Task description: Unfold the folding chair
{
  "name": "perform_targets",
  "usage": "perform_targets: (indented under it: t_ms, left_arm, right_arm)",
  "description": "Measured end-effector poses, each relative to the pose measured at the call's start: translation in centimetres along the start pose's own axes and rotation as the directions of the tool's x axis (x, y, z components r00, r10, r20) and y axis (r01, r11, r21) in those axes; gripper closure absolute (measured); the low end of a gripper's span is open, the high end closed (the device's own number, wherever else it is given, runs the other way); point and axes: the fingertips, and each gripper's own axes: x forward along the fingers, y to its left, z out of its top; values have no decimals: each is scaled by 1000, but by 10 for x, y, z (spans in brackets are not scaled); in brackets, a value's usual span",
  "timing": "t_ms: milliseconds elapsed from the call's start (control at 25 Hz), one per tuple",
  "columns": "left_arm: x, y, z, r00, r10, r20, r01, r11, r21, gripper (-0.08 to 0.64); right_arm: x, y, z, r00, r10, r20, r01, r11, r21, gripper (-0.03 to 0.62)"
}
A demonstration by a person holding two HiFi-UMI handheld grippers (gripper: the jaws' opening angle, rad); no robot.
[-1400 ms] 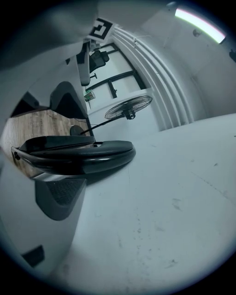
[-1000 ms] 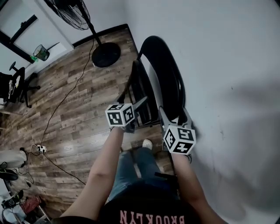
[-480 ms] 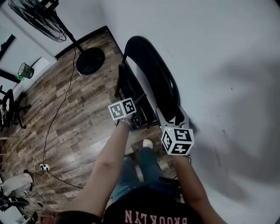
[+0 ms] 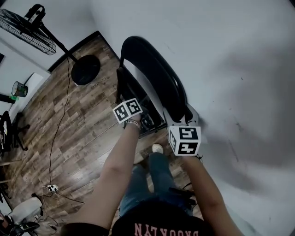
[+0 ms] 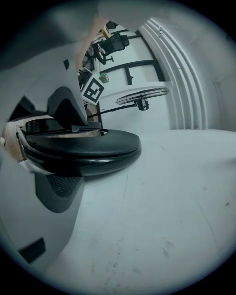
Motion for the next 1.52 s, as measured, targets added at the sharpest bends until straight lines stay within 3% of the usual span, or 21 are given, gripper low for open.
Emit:
perform_targets:
  t_ms: [160, 320, 640, 880, 1000, 1120, 1280, 1360, 1520]
  left_arm:
    - [-1, 2, 1, 1000, -6, -16, 5, 999, -53, 481]
    - [-10, 4, 2, 1000, -6, -14, 5, 998, -60, 481]
    - [-48, 19, 5, 999, -36, -3, 35, 999, -41, 476]
    - [-76, 35, 9, 999, -43, 0, 43, 999, -30, 466]
    - [-86, 43, 10, 999, -40, -1, 40, 999, -27, 462]
    - [-97, 49, 12, 999, -39, -1, 39, 999, -19, 457]
    - [-113, 56, 13, 999, -43, 2, 43, 999, -2, 451]
    - [-119, 59, 13, 999, -40, 1, 40, 999, 20, 446]
    - [-125, 61, 15, 999, -32, -8, 33, 998, 59, 436]
  right_arm:
    - [3, -1, 0, 999, -35, -30, 35, 999, -1, 298]
    - [-2, 9, 1, 999, -41, -30, 40, 999, -12, 298]
    - [-21, 56, 15, 998, 47, 44, -46, 998, -39, 299]
    - [-37, 92, 48, 981, 97, 165, -73, 987, -144, 348]
    - [-39, 106, 68, 972, 150, 179, -119, 978, -170, 359]
    - [-33, 121, 87, 962, 238, 131, -218, 964, -150, 370]
    - [-21, 144, 99, 932, 362, -32, -363, 924, -121, 410]
    - [-16, 153, 101, 919, 377, -116, -392, 906, -157, 445]
    - [-11, 166, 101, 895, 374, -245, -435, 855, -283, 406]
